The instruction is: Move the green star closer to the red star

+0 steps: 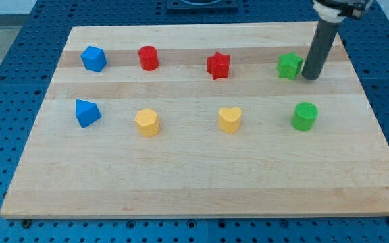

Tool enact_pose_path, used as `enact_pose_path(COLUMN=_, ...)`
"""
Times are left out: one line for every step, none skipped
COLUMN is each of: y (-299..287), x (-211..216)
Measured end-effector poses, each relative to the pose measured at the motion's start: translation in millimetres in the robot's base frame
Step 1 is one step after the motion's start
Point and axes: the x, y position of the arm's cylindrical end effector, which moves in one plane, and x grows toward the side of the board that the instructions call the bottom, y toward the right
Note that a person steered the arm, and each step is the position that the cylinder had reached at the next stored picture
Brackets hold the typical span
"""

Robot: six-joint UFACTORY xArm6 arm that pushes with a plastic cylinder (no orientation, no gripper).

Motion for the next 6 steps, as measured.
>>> enact_pose_path(y=-13.3, x=-20.2)
enact_pose_path(y=-81.7, x=-0.7)
enact_pose_path(y=-123.4, x=31.2)
enact_pose_path(y=-99.4, x=21.4)
enact_pose_path(y=-76.8, x=23.3)
enact_pose_path(y=-86.1, x=63.3)
